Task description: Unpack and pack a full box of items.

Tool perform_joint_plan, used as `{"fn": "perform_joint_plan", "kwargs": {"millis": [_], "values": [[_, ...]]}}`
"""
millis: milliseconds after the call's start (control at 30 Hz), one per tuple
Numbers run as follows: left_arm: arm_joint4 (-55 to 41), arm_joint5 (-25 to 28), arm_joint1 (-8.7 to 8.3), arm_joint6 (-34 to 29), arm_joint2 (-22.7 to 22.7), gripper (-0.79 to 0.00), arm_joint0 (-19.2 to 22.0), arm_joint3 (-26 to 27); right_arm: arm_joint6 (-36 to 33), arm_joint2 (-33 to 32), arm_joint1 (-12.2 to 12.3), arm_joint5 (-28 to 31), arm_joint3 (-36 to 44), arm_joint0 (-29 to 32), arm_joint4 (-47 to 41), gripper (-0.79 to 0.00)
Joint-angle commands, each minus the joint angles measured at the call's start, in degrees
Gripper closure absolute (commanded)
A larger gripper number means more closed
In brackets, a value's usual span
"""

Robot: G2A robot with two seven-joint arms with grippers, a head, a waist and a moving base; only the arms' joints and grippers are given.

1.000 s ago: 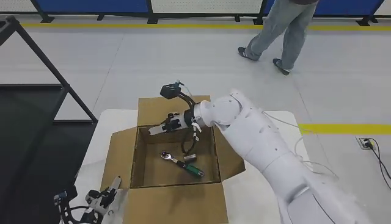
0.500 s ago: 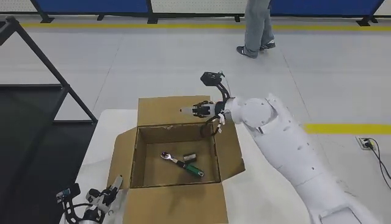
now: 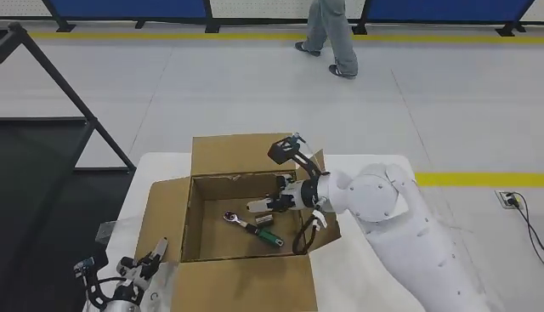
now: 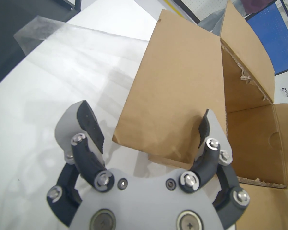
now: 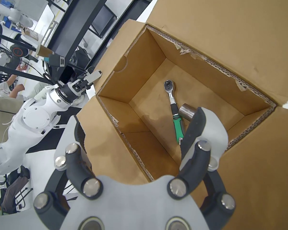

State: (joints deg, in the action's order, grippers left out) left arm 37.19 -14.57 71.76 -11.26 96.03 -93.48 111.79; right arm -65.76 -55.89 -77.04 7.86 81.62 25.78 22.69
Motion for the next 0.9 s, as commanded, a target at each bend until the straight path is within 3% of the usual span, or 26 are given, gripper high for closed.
{"fn": "perform_joint_plan", "kwargs": {"millis": [0, 500, 867], "values": [[-0.5, -0.1, 0.03, 0.1, 0.5, -0.785, -0.1, 0.2, -1.1, 2.5, -0.6, 0.5, -3.0, -2.6, -0.4, -0.785], [-8.0, 0.5, 0.48, 2.9, 5.6, -0.785, -2.3, 5.0, -4.5, 21.5, -8.9, -3.6, -23.9, -17.4, -1.2, -0.785], [-11.9, 1.2, 0.75, 3.8, 8.4, -0.785, -3.6, 7.2, -3.8, 28.3, -15.7, -5.9, -39.6, -22.8, -2.3, -0.785]]}}
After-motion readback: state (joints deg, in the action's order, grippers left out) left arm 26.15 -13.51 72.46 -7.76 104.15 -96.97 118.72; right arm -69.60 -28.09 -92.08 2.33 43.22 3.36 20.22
